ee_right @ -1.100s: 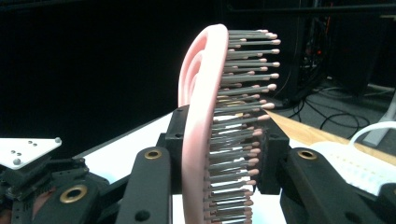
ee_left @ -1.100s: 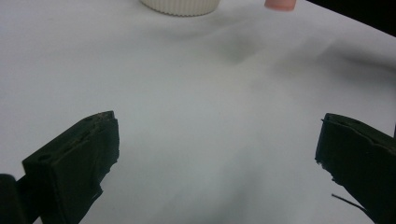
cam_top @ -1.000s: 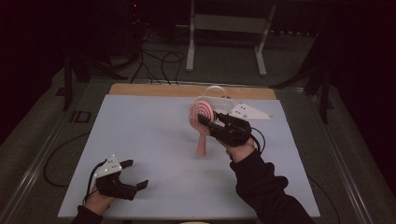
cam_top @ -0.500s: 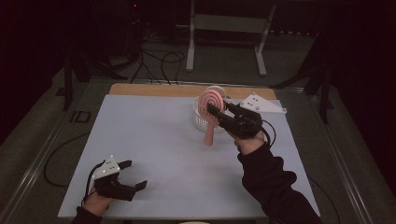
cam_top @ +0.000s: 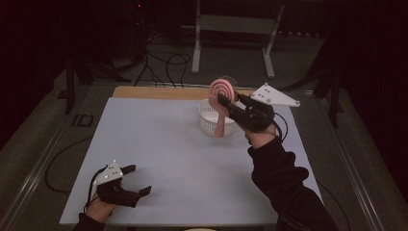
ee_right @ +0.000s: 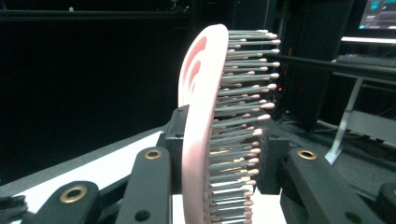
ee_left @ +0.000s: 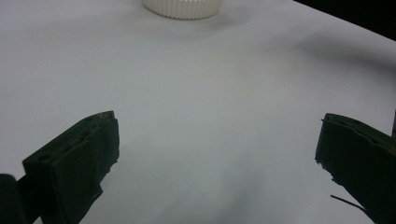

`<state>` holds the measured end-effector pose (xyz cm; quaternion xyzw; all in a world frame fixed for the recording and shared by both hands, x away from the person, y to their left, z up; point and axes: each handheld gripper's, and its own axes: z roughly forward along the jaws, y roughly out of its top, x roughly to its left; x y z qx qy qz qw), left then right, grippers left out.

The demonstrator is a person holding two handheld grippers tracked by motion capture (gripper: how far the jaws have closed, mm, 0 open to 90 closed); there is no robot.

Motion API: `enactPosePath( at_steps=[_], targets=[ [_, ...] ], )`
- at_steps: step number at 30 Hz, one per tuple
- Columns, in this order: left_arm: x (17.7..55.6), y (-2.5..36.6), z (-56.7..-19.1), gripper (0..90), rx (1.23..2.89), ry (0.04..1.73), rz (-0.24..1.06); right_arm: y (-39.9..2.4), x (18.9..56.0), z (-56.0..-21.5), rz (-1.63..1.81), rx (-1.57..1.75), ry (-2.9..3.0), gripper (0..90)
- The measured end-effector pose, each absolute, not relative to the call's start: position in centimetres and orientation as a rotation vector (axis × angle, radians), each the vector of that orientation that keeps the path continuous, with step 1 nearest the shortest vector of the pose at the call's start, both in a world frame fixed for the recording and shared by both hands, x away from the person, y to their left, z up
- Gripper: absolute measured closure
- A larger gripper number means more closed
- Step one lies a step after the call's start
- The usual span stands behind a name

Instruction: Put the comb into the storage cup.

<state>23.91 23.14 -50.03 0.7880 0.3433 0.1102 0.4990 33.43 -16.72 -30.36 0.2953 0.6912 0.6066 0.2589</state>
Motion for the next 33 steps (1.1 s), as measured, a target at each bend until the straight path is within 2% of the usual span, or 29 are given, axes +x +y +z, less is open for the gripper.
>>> enactPosePath(
  at_steps=[17,33],
  targets=[
    [23.9,23.2,-50.0,0.1,1.903,0.828,0.272,-17.3,36.1,-29.3,1.6,0.779,1.791,65.3],
    [23.9,23.2,-49.9,0.1,1.903,0.819,0.28,-17.0,39.4,-30.6,1.522,0.736,1.747,65.3]
  ],
)
